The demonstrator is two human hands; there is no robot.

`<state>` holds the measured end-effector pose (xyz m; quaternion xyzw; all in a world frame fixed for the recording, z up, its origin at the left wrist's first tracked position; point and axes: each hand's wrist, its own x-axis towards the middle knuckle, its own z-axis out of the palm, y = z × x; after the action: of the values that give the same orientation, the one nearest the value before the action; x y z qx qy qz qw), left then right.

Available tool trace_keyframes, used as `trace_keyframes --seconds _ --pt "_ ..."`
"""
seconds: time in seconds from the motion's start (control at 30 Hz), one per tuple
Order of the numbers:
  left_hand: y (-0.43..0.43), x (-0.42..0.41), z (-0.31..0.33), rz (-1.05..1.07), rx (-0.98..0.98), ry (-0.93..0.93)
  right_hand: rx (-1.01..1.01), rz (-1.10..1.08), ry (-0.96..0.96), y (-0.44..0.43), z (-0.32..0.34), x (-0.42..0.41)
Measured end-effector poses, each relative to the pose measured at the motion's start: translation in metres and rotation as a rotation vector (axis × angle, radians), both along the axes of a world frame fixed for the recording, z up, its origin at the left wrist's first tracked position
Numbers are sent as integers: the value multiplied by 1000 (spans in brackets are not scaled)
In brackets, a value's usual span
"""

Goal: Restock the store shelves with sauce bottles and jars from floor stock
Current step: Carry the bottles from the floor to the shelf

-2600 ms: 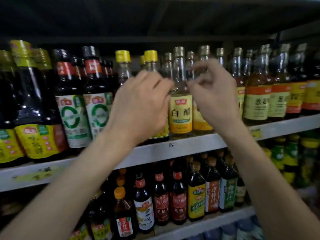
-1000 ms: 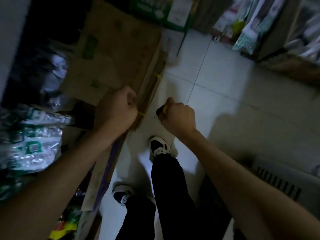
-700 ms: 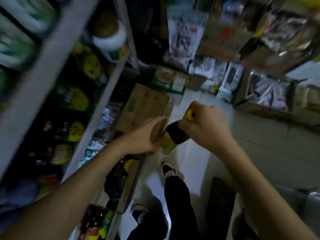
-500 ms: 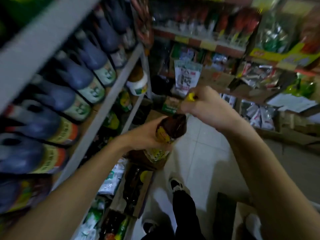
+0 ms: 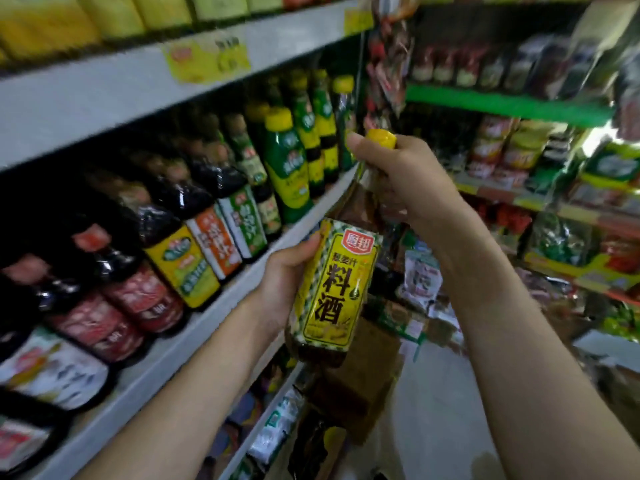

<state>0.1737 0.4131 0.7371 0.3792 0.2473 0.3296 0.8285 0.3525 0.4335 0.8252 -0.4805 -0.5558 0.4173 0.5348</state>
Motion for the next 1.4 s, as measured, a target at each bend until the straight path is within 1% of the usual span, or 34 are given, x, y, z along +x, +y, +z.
trace_keyframes --seconds 0.07,0.1,0.17,0.23,0.27,0.33,0.4,0.47,0.53,0.6,0.7,0.83,0.97,1.07,1.2,1.27,1.33,1.4 --pt "-2 -8 18 22 39 -34 59 -1 37 0 18 -14" --pt "-2 -12 25 33 68 -33 57 -9 67 0 25 -21" --pt "-1 -17 35 76 124 3 85 -29 155 -1 34 -35" --pt "-1 -20 43 145 139 50 114 -27 244 0 39 -48" --pt "-1 -22 48 164 136 52 99 18 302 3 43 -51" --pt "-2 -24 62 181 186 51 63 210 453 8 53 -57" --pt "-6 -29 83 221 289 91 96 330 488 13 73 -64" --pt "-10 -37 108 347 420 160 172 392 459 16 100 -76" --pt "-19 -50 136 503 613 303 277 476 400 17 129 -91" --pt "-33 -66 161 596 781 457 375 576 341 16 157 -111" --pt "-62 -86 195 763 874 644 446 718 302 7 195 -147" --pt "-91 -113 230 1098 981 864 473 906 311 -12 232 -193" --pt "-115 -140 251 1206 953 860 429 1033 319 -34 256 -229" --pt "-128 -156 261 1271 938 862 429 1059 312 -43 264 -246" --pt "-138 -178 268 1316 942 973 586 946 135 -41 261 -256" --pt "-139 -190 274 1351 925 979 613 987 66 -40 253 -259" --pt "-138 -205 280 1399 917 936 637 1061 -14 -43 245 -266" --pt "-138 -219 288 1403 940 921 694 1070 -56 -44 244 -273"
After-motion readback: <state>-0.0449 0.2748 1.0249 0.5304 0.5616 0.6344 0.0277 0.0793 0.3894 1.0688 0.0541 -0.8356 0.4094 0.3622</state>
